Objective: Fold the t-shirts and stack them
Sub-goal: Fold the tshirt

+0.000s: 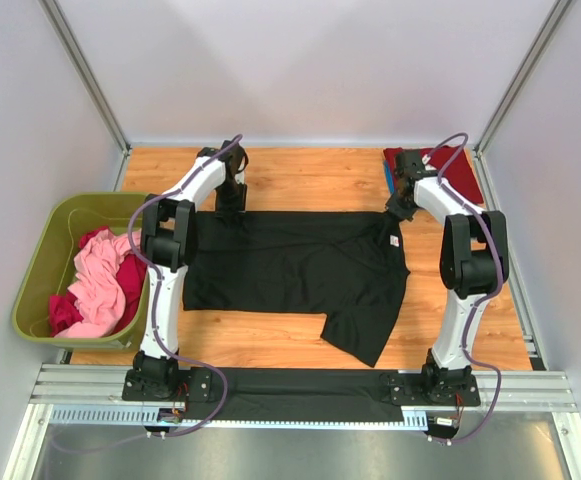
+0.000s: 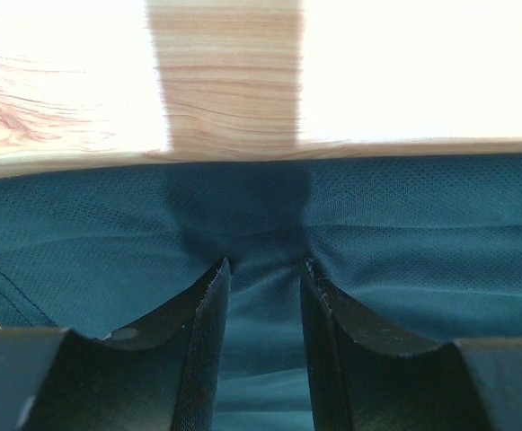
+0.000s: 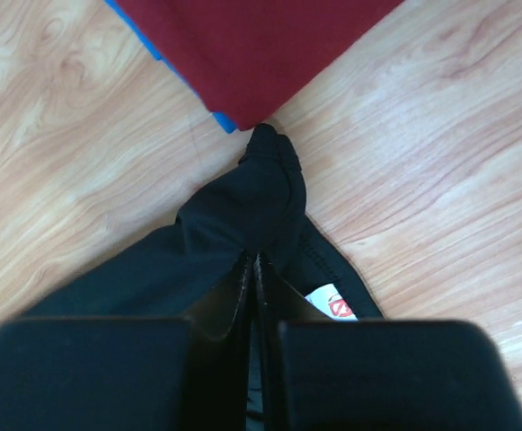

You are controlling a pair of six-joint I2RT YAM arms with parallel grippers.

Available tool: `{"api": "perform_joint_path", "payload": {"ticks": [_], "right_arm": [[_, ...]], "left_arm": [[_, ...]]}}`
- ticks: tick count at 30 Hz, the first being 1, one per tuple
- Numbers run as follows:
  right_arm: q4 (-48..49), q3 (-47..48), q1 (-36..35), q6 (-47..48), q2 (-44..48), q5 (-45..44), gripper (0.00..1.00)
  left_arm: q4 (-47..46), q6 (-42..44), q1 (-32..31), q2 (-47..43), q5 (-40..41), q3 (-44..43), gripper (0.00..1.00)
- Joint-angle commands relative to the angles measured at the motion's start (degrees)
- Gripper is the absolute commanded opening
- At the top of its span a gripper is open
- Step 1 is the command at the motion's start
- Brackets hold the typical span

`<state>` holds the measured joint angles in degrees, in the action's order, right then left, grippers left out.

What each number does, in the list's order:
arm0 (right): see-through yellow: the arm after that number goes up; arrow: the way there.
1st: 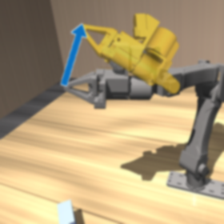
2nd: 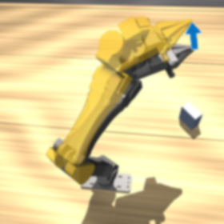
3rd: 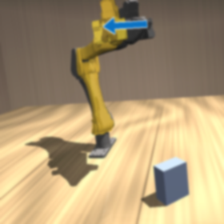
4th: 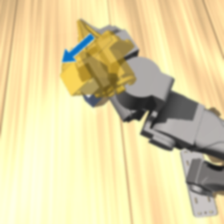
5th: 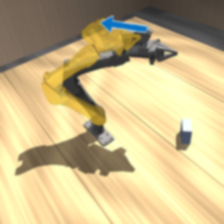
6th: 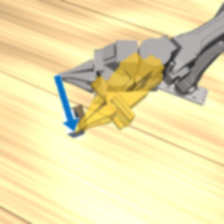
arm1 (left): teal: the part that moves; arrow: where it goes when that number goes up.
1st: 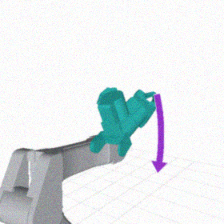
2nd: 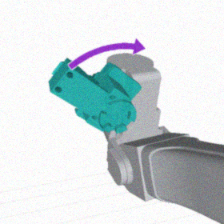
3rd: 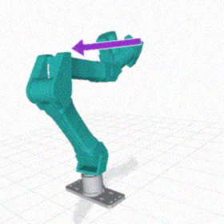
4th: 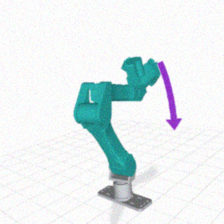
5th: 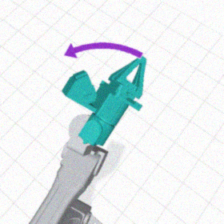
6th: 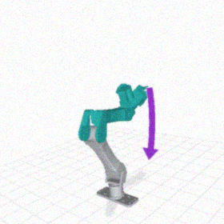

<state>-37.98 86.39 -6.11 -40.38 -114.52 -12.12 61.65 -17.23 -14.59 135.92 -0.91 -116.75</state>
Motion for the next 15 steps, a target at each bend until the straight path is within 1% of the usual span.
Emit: {"api": "perform_joint_path", "payload": {"ticks": [1, 2, 6, 11, 12, 14, 15], "right_arm": [[3.52, -1.22, 0.57, -1.37, 0.34, -4.49, 0.00], [5.00, -2.88, 1.01, -1.11, 1.74, -4.75, 0.00], [7.56, -7.10, 2.33, 1.26, 5.35, -6.77, 0.00], [11.07, -11.15, 4.17, 6.17, 6.33, -6.43, 0.00], [12.13, -12.03, 4.26, 7.24, 6.41, -5.03, 0.02], [15.98, -13.17, 4.26, 10.30, 7.38, -2.57, 0.10], [16.70, -13.44, 4.26, 10.93, 7.99, -0.21, 0.21]], "left_arm": [[1.28, -1.48, -0.09, 2.42, 0.82, -2.16, 0.45], [1.89, -1.75, -0.09, 2.94, 2.65, -2.78, 0.45], [4.35, -2.01, 0.00, 4.71, 4.42, -5.59, 0.45], [4.97, -1.31, 0.00, 5.24, 6.27, -6.47, 0.45], [4.80, -1.05, 0.00, 5.15, 6.09, -6.65, 0.46], [4.54, -0.44, 0.00, 4.80, 4.96, -6.82, 0.46], [4.10, -0.17, 0.00, 4.36, 4.25, -7.09, 0.46]]}}
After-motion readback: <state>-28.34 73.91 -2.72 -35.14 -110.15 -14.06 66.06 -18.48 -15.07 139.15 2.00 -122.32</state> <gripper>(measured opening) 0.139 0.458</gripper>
